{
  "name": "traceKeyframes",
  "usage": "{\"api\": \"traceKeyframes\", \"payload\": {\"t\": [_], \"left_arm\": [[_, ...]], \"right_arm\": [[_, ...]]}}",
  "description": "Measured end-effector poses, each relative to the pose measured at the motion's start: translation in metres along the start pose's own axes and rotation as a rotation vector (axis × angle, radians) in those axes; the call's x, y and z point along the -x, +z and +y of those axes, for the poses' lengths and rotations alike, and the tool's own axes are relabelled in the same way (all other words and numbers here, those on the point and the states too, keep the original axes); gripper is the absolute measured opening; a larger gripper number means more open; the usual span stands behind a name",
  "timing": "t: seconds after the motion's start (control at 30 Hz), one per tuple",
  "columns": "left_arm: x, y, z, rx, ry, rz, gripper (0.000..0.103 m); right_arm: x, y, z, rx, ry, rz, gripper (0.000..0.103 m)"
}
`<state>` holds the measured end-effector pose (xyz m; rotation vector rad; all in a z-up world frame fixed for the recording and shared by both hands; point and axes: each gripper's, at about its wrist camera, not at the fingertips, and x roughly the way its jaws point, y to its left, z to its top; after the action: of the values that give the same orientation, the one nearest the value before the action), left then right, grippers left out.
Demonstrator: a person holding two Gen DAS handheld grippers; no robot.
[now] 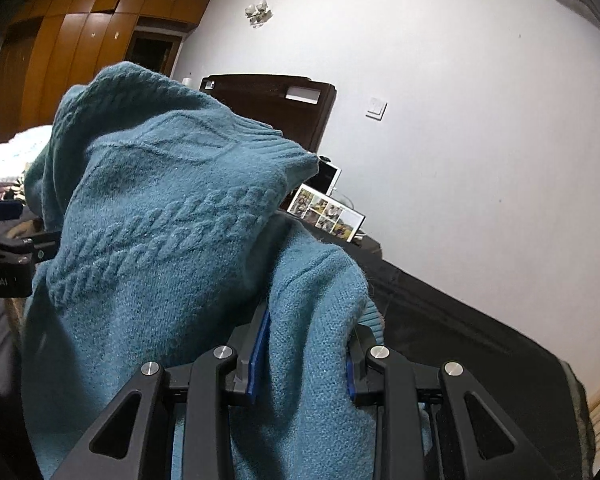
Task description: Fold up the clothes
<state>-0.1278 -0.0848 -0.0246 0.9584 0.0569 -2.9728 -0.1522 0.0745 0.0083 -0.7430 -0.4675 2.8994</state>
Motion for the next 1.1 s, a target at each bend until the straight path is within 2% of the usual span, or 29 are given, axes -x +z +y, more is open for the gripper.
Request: {"api": "traceKeyframes", "payload": {"t": [0.2, 0.47, 0.7, 1.1], "left_arm": [[0.001, 0.0, -0.001, 0.002, 0.013, 0.004, 0.103], [0.003, -0.003, -0.003, -0.001, 0.031, 0.01, 0.103], [0.004, -0.004, -0.005, -0.006, 0.045, 0.013, 0.103], [0.004, -0.007, -0.004, -0.007, 0.049, 0.015, 0.103]], "right_arm": [[0.008, 0.001, 0.0, 0.006, -0.017, -0.026, 0.03], [0.009, 0.002, -0.008, -0.058, 0.073, -0.018, 0.03], [0.016, 0.003, -0.008, -0.073, 0.111, -0.012, 0.03], [0.018, 0.007, -0.008, -0.065, 0.115, -0.001, 0.03]]}}
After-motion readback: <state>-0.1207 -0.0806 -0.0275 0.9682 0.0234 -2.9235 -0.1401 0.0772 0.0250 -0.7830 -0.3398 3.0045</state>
